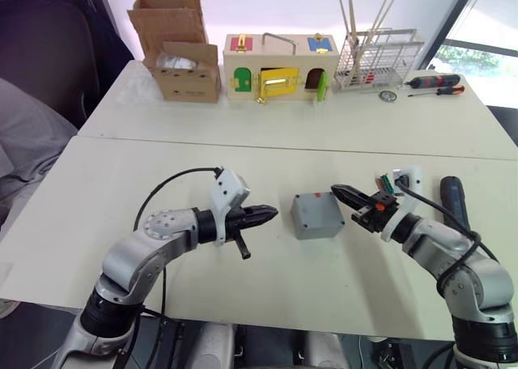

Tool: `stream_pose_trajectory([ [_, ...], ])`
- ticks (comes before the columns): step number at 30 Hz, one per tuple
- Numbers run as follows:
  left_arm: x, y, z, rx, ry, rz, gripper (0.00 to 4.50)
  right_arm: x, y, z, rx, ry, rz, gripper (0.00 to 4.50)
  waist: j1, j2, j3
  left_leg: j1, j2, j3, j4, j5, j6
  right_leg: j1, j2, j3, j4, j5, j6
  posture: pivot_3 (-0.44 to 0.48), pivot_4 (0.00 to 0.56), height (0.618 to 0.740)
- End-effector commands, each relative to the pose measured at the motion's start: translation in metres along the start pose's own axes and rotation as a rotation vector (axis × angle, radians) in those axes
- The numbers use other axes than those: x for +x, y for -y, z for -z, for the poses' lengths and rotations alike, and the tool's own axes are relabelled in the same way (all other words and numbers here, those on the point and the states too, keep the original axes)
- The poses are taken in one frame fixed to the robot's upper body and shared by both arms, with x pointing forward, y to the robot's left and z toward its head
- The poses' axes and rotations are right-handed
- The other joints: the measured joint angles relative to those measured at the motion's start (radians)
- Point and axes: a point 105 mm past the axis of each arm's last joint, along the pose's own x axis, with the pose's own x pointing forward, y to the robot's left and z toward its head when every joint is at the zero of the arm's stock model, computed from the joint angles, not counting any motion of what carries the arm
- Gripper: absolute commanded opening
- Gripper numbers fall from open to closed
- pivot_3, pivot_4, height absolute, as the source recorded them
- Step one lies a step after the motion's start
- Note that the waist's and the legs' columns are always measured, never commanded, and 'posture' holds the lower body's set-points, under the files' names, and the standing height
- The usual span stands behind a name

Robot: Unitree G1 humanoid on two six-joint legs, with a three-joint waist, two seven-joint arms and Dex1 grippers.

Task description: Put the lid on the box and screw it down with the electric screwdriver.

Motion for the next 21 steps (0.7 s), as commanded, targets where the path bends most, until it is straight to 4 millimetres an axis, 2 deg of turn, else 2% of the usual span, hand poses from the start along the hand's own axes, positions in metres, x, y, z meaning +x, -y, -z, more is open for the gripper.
stream_pose_trajectory([
  [1,0.001,0.004,-0.007,0.035,0.023,0.011,0.1,0.001,-0.001,-0.006,-0.018,0.026,-0.004,0.05,0.0,0.0,0.0,0.0,0.0,0.0,0.0,0.0,0.0,0.0,0.0,0.0,0.0,0.0,0.0,0.0,0.15,0.729],
  [7,0.001,0.005,-0.007,0.035,0.024,0.013,0.1,0.001,-0.004,0.0,-0.026,0.0,-0.018,0.05,-0.001,0.0,0.0,0.0,0.0,0.0,0.0,0.0,0.0,0.0,0.0,0.0,0.0,0.0,0.0,0.0,0.15,0.729],
  [10,0.002,0.006,-0.007,0.035,0.027,0.019,0.1,-0.001,-0.003,0.001,-0.041,-0.011,-0.018,0.89,0.0,0.0,0.0,0.0,0.0,0.0,0.0,0.0,0.0,0.0,0.0,0.0,0.0,0.0,0.0,0.0,0.15,0.729],
  [12,0.003,0.007,-0.008,0.036,0.032,0.023,0.1,-0.003,-0.002,0.0,-0.049,-0.017,-0.019,1.85,0.0,0.0,0.0,0.0,0.0,0.0,0.0,0.0,0.0,0.0,0.0,0.0,0.0,0.0,0.0,0.0,0.15,0.729],
  [13,0.003,0.007,-0.009,0.036,0.038,0.026,0.1,-0.004,-0.002,-0.001,-0.055,-0.017,-0.019,2.49,0.0,0.0,0.0,0.0,0.0,0.0,0.0,0.0,0.0,0.0,0.0,0.0,0.0,0.0,0.0,0.0,0.15,0.729],
  [15,0.004,0.008,-0.012,0.028,0.055,0.034,0.1,-0.007,-0.002,-0.004,-0.067,-0.02,-0.022,3.34,0.0,0.0,0.0,0.0,0.0,0.0,0.0,0.0,0.0,0.0,0.0,0.0,0.0,0.0,0.0,0.0,0.15,0.729],
  [18,0.006,0.014,-0.02,0.021,0.084,0.072,0.1,-0.021,0.009,-0.028,-0.117,0.003,0.025,4.44,0.001,0.0,0.0,0.0,0.0,0.0,0.0,0.0,0.0,0.0,0.0,0.0,0.0,0.0,0.0,0.0,0.15,0.729],
  [21,0.01,0.024,-0.029,0.03,0.107,0.132,0.1,-0.044,0.028,-0.06,-0.132,0.026,0.088,4.47,0.002,0.0,0.001,-0.001,0.0,0.0,0.0,0.0,0.0,0.0,-0.001,0.0,0.0,0.0,0.0,0.0,0.15,0.729],
])
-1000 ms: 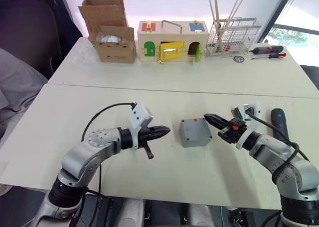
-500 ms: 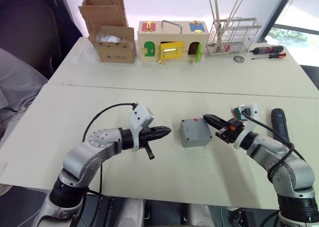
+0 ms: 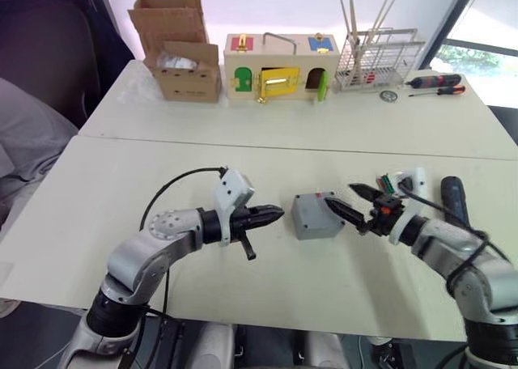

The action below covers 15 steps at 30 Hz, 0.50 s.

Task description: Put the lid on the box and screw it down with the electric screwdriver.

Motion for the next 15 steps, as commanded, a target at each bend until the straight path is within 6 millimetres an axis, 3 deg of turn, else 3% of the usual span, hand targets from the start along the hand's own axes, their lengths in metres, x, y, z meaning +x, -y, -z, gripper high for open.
stream_pose_trajectory([
  [1,0.006,0.021,-0.023,0.056,0.058,0.108,0.1,-0.035,0.028,-0.054,-0.07,0.074,0.095,4.47,0.0,0.0,0.0,0.0,0.0,0.0,0.0,0.0,0.0,0.0,0.0,0.0,0.0,0.0,0.0,0.0,0.15,0.729],
  [5,0.017,0.043,-0.035,0.133,0.067,0.211,0.1,-0.076,0.079,-0.075,-0.112,-0.1,0.281,4.47,0.0,0.0,0.001,-0.001,-0.001,0.001,0.0,-0.001,0.002,0.0,-0.001,0.0,-0.002,0.0,-0.001,0.0,0.15,0.729],
  [8,0.022,0.051,-0.04,0.165,0.067,0.248,0.1,-0.094,0.098,-0.08,-0.105,-0.204,0.345,4.47,-0.005,0.0,0.001,0.0,0.0,0.001,0.0,-0.001,0.002,0.001,0.0,0.0,-0.004,0.0,-0.001,0.0,0.15,0.729],
  [11,0.03,0.06,-0.039,0.183,0.065,0.301,0.1,-0.118,0.124,-0.063,-0.01,-0.457,0.455,4.47,-0.009,0.005,0.001,0.0,0.0,0.002,0.0,-0.001,0.002,0.001,0.0,0.0,-0.004,0.0,-0.001,0.0,0.15,0.729],
  [15,0.038,0.067,-0.039,0.18,0.085,0.317,0.1,-0.132,0.125,-0.034,0.195,-0.679,0.43,4.47,-0.014,0.005,0.001,-0.001,0.001,0.003,-0.001,-0.002,0.003,0.0,0.0,0.001,-0.007,0.0,-0.001,0.0,0.15,0.729],
])
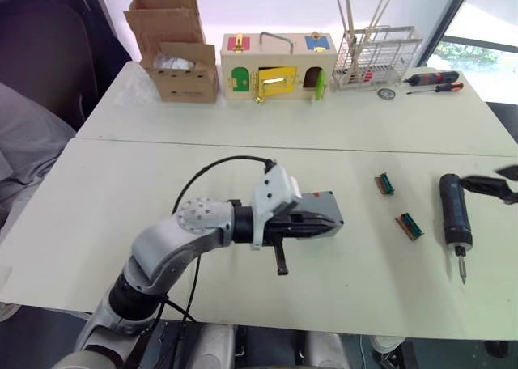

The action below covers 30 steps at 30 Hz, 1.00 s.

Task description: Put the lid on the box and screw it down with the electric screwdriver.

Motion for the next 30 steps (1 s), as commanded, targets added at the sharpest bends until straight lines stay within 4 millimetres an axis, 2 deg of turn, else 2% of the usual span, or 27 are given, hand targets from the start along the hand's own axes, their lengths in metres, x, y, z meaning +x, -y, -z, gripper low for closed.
stream_pose_trajectory([
  [1,0.007,0.004,-0.008,0.037,0.038,0.007,0.1,0.003,0.001,0.017,0.097,-0.14,-0.057,4.47,-0.005,0.0,0.0,0.0,0.0,0.0,-0.001,0.0,0.0,0.0,0.0,0.0,-0.001,0.0,0.0,0.0,0.15,0.729],
  [3,0.009,0.004,-0.004,0.028,0.04,-0.008,0.1,0.01,0.004,0.023,0.139,-0.192,-0.058,4.47,-0.015,0.001,0.0,-0.001,0.0,0.0,-0.001,0.0,0.001,0.001,0.0,0.0,-0.004,0.0,0.0,0.0,0.15,0.729],
  [7,0.011,0.004,-0.001,0.016,0.046,-0.034,0.1,0.02,0.006,0.024,0.192,-0.236,-0.081,4.47,-0.021,0.002,0.0,-0.001,-0.001,0.002,-0.001,-0.001,0.002,0.001,0.0,0.001,-0.006,0.0,0.0,0.0,0.15,0.729],
  [13,0.011,0.003,0.001,0.003,0.057,-0.081,0.1,0.046,0.007,0.025,0.258,-0.284,-0.105,4.47,-0.018,0.002,0.0,-0.001,-0.001,0.002,0.0,0.0,0.001,0.001,0.0,0.001,-0.005,0.001,0.0,0.0,0.15,0.729],
  [17,0.009,0.0,0.003,0.0,0.056,-0.111,0.1,0.063,0.004,0.031,0.206,-0.362,-0.109,4.47,-0.015,0.003,0.0,-0.001,-0.002,0.002,0.0,0.002,-0.003,0.001,0.0,0.001,-0.006,0.001,0.0,0.0,0.15,0.729],
  [20,0.009,-0.001,0.005,0.001,0.052,-0.126,0.1,0.067,0.006,0.04,0.165,-0.422,-0.106,4.47,-0.016,0.003,0.0,-0.001,-0.002,0.002,0.0,0.002,-0.004,0.002,0.0,0.001,-0.006,0.001,0.0,0.0,0.15,0.729],
  [23,0.008,-0.003,0.006,0.0,0.051,-0.141,0.1,0.071,0.008,0.045,0.137,-0.467,-0.101,3.76,-0.016,0.003,0.0,-0.001,-0.002,0.002,0.001,0.002,-0.004,0.003,0.0,0.001,-0.006,0.001,0.0,0.0,0.15,0.729],
  [28,0.008,-0.005,0.006,-0.001,0.052,-0.166,0.1,0.08,0.009,0.046,0.12,-0.483,-0.075,1.94,-0.019,0.001,0.0,0.0,-0.001,0.001,0.001,0.002,-0.004,0.004,0.0,0.001,-0.006,0.001,0.0,0.0,0.15,0.729],
  [30,0.007,-0.006,0.007,-0.002,0.051,-0.17,0.1,0.081,0.009,0.049,0.121,-0.493,-0.08,1.83,-0.019,0.0,0.0,0.0,-0.001,0.001,0.002,0.002,-0.004,0.004,0.001,0.0,-0.006,0.002,0.0,0.0,0.15,0.729],
])
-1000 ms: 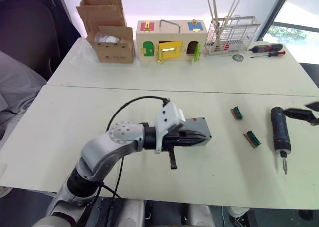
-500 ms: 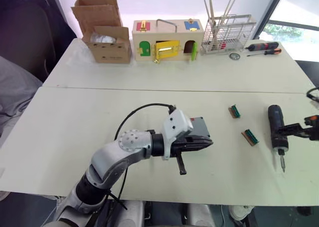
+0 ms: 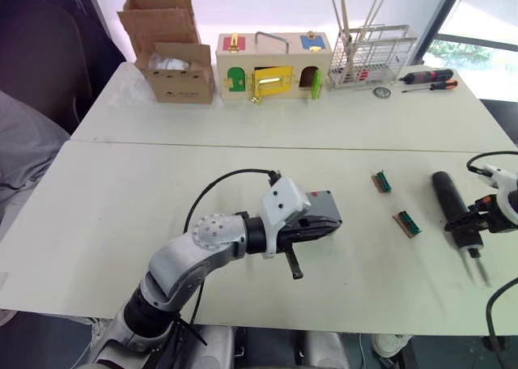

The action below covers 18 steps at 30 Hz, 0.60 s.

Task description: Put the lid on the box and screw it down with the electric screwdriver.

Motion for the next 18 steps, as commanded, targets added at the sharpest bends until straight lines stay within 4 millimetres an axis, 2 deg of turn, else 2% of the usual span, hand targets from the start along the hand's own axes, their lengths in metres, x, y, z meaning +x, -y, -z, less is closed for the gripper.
stream_pose_trajectory([
  [1,-0.002,0.001,-0.009,0.031,0.042,-0.006,0.1,0.003,0.003,0.003,-0.003,-0.013,0.007,1.83,0.0,-0.001,0.0,0.0,0.0,0.0,0.0,0.0,0.0,0.0,0.0,0.0,0.0,0.0,0.0,0.0,0.15,0.729],
  [5,-0.008,-0.005,-0.009,0.029,0.039,-0.02,0.1,0.001,0.005,-0.004,0.036,0.055,0.008,1.83,0.0,-0.002,0.0,0.001,0.0,0.0,0.001,0.0,0.0,0.002,0.0,0.0,-0.001,0.001,-0.001,0.0,0.15,0.729],
  [8,-0.016,-0.019,-0.014,0.009,0.065,-0.048,0.1,-0.032,0.008,-0.041,0.088,0.317,0.021,1.83,-0.005,-0.001,0.0,0.001,0.0,0.0,0.001,0.0,0.0,0.001,-0.001,0.0,-0.001,0.002,-0.003,0.0,0.15,0.729],
  [10,-0.019,-0.026,-0.019,0.0,0.085,-0.056,0.1,-0.055,0.008,-0.058,0.121,0.464,0.01,1.83,-0.007,0.007,0.002,0.0,-0.001,0.002,0.001,0.0,0.0,-0.001,-0.002,0.001,-0.001,0.002,-0.003,0.0,0.15,0.729],
  [13,-0.021,-0.033,-0.026,-0.017,0.118,-0.057,0.1,-0.08,0.008,-0.072,0.131,0.609,-0.002,1.83,-0.002,0.01,0.005,0.0,-0.001,0.003,-0.002,0.0,-0.001,-0.003,-0.001,0.001,0.0,0.003,-0.003,0.0,0.15,0.729],
  [15,-0.023,-0.038,-0.03,-0.038,0.135,-0.041,0.1,-0.116,-0.011,-0.09,0.08,0.882,-0.118,1.83,0.009,0.009,0.006,-0.001,0.0,0.001,-0.005,0.001,-0.003,-0.003,0.001,0.0,-0.001,0.004,0.001,0.0,0.15,0.729],
  [16,-0.024,-0.04,-0.031,-0.042,0.135,-0.037,0.1,-0.131,-0.02,-0.091,0.048,0.994,-0.148,1.83,0.012,0.009,0.006,-0.001,0.0,0.0,-0.007,0.002,-0.004,-0.003,0.001,-0.001,-0.001,0.004,0.001,0.0,0.15,0.729],
  [17,-0.024,-0.041,-0.031,-0.044,0.134,-0.034,0.1,-0.141,-0.025,-0.089,0.03,1.067,-0.155,1.83,0.012,0.01,0.006,-0.001,0.0,-0.002,-0.007,0.002,-0.004,-0.002,0.001,-0.003,-0.001,0.005,0.002,0.0,0.15,0.729],
  [18,-0.028,-0.045,-0.031,-0.049,0.129,-0.033,0.1,-0.147,-0.045,-0.093,-0.018,1.202,-0.185,1.83,0.013,0.009,0.006,-0.001,0.0,-0.001,-0.008,0.003,-0.004,-0.003,0.001,-0.003,-0.001,0.005,0.004,0.0,0.15,0.729],
])
